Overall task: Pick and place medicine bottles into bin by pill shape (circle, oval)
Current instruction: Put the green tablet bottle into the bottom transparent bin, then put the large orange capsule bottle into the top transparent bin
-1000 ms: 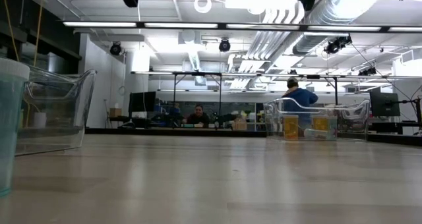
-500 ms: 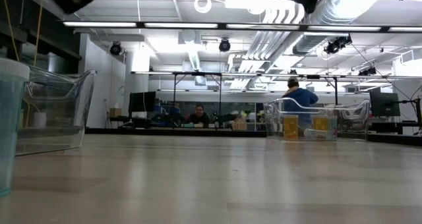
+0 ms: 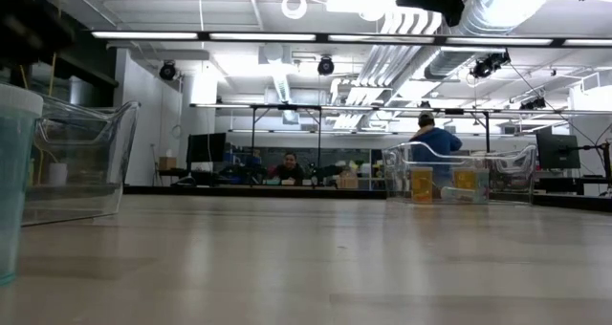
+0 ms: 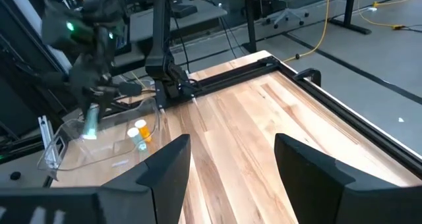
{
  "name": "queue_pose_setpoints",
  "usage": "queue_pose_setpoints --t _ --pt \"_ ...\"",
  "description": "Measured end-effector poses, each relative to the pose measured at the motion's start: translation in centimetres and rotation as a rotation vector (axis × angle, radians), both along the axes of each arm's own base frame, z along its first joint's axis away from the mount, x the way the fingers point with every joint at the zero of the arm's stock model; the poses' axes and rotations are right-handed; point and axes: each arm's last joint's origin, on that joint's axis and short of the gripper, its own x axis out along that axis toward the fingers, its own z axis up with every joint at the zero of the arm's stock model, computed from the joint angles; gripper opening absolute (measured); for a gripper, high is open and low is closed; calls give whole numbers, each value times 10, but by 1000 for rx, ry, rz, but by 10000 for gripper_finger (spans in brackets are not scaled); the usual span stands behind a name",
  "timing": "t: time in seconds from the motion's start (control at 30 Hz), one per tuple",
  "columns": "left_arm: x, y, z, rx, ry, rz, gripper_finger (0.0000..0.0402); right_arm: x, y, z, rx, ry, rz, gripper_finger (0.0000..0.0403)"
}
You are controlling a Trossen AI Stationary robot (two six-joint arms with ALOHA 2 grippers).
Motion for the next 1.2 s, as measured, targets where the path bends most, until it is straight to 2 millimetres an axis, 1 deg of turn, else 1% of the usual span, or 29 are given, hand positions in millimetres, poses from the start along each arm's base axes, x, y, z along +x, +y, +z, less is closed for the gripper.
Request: queue_pose_setpoints --t 0.1,0.27,0.33,0.5,0.6,0.67,0.77,0.83,0.9,0.97,1.0,1.1,1.13,1.17,1.2 --pt "3 -4 -16 -5 49 -6 92 0 0 -2 0 20 0 213" --pt "13 -11 -29 1 77 -36 94 -1 0 -5 1 49 0 213" --pt "16 -13 -33 13 85 -45 103 -1 0 -6 2 58 0 213" --pt "19 -14 -42 36 136 -42 153 -2 0 -7 7 70 -1 213" --pt "21 -15 -43 30 150 -26 186 -2 0 -7 9 77 -2 213" --pt "21 -14 -40 14 150 -22 205 -2 0 -7 9 75 -2 213" --pt "23 -9 -24 -15 150 -23 226 -2 0 -6 9 67 -2 213" --pt "24 -5 -7 -16 127 -14 233 -2 0 -7 2 69 0 213" --pt "22 3 12 10 99 3 235 -2 0 -6 1 64 -1 213" --pt "22 11 34 51 5 45 236 -2 0 -6 2 67 -1 213" --pt "19 16 44 87 -39 75 236 -2 0 -6 1 62 0 213" --pt "20 30 79 190 -267 200 236 -2 0 -6 2 65 -1 213" --pt "18 35 85 238 -318 240 236 -2 0 -6 5 61 -2 213" --pt "19 40 88 284 -370 282 236 -2 0 -6 6 60 -2 213" --pt "22 44 96 308 -451 336 236 -2 0 -6 7 60 -2 213"
